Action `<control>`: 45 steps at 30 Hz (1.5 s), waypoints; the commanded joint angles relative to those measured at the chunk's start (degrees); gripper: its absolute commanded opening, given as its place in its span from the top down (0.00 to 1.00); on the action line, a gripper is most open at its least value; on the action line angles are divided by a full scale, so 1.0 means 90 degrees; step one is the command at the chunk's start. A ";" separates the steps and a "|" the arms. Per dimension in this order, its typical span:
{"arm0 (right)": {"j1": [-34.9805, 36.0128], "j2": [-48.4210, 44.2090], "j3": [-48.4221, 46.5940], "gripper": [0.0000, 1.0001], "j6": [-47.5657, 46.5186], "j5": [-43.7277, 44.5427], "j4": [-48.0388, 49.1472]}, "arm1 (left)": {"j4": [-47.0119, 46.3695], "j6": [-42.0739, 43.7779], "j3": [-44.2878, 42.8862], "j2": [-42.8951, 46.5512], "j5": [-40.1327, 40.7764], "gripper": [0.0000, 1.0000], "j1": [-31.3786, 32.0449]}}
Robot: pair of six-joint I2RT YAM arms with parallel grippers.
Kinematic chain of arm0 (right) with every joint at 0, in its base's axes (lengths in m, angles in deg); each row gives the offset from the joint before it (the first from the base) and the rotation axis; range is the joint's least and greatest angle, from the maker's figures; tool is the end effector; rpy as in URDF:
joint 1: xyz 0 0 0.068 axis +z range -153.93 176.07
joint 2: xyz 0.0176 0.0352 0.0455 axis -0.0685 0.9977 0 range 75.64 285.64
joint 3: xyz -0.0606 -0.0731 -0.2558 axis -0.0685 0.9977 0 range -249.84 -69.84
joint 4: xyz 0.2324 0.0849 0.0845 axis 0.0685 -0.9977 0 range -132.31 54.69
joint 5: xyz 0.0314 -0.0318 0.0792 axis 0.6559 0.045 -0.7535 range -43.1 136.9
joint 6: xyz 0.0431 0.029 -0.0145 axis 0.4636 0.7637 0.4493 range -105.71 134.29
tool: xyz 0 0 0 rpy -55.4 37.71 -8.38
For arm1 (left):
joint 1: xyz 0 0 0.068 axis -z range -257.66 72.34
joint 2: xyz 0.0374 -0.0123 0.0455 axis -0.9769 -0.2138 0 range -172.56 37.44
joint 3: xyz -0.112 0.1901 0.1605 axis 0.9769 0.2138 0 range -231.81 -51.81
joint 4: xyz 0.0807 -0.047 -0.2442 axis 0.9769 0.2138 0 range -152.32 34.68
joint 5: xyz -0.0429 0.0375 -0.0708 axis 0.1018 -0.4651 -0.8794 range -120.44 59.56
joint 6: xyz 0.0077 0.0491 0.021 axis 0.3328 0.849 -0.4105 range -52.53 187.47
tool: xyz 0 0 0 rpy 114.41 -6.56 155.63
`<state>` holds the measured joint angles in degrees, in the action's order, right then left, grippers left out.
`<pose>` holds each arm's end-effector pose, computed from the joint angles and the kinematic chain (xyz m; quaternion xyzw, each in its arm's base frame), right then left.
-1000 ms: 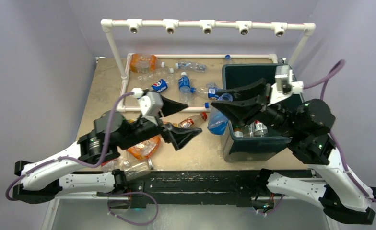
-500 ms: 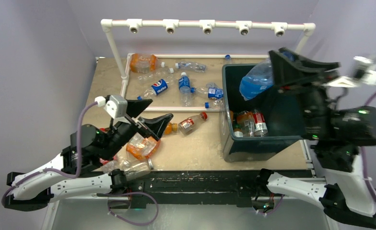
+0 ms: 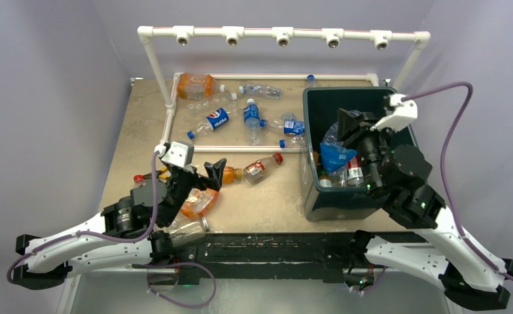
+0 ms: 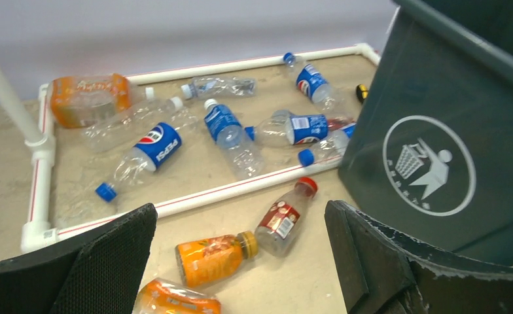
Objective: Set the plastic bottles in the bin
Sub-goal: Place the plastic bottle in the trash bin, then pick up the plastic bottle at the center of the board.
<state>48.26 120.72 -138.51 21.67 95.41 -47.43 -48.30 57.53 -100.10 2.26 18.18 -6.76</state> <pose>0.1005 0.0861 0.4729 0.0741 0.6547 0.1250 0.7418 0.0668 -0.1110 0.3780 0.0806 0.7062 -0.1911 0.6769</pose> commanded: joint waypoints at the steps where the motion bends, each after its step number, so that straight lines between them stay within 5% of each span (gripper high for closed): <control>1: -0.0002 -0.0338 0.0233 1.00 0.0722 0.0183 -0.0362 | -0.0238 -0.0140 0.0327 0.0171 0.0489 0.01 0.0004; 4: -0.0007 -0.0345 0.0158 1.00 0.1058 0.0001 -0.0897 | -0.0232 -0.0222 0.0409 0.0249 0.0784 0.01 0.0004; 5: -0.0007 -0.0341 0.0134 0.92 0.1129 -0.0090 -0.1013 | -0.0201 -0.0261 0.0426 0.0276 0.0919 0.01 0.0004; 7: -0.0006 -0.0361 0.0110 0.52 0.1192 -0.0293 -0.1124 | -0.0176 -0.0337 0.0488 0.0351 0.1206 0.01 0.0004; 9: 0.0000 -0.0348 0.0003 0.27 0.1269 -0.0471 -0.1260 | -0.0166 -0.0405 0.0555 0.0431 0.1466 0.01 0.0004; 13: -0.0005 -0.0341 -0.0220 0.10 0.1340 -0.0833 -0.1349 | 0.0045 -0.0572 0.0567 0.0529 0.1814 0.01 0.0004; 20: 0.0001 -0.0955 0.0053 0.08 0.0784 -0.3571 -0.0025 | 0.0648 -0.1188 0.0609 0.0462 0.2516 0.01 0.0004; 26: -0.0003 -0.1190 0.0119 0.09 0.0743 -0.5059 0.0288 | 0.2175 -0.2133 -0.0044 -0.0515 0.1805 0.01 0.0004; 36: 0.0002 -0.1404 0.0455 0.09 0.0714 -0.5235 0.0318 | 0.1699 -0.1094 -0.0938 -0.3209 -0.0937 0.01 -0.0202; 42: 0.0002 -0.1501 0.0314 0.10 0.0714 -0.5301 0.0138 | 0.1522 -0.0526 -0.1717 -0.4671 -0.4305 0.03 -0.2193; 45: -0.0002 -0.1608 0.0346 0.10 0.0714 -0.5287 0.0085 | 0.1417 -0.0196 -0.2041 -0.5143 -0.4770 0.01 -0.2445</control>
<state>48.23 107.70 -134.22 28.99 48.79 -46.84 -32.76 50.63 -113.26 -41.19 -9.51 -25.58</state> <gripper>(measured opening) 0.906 0.979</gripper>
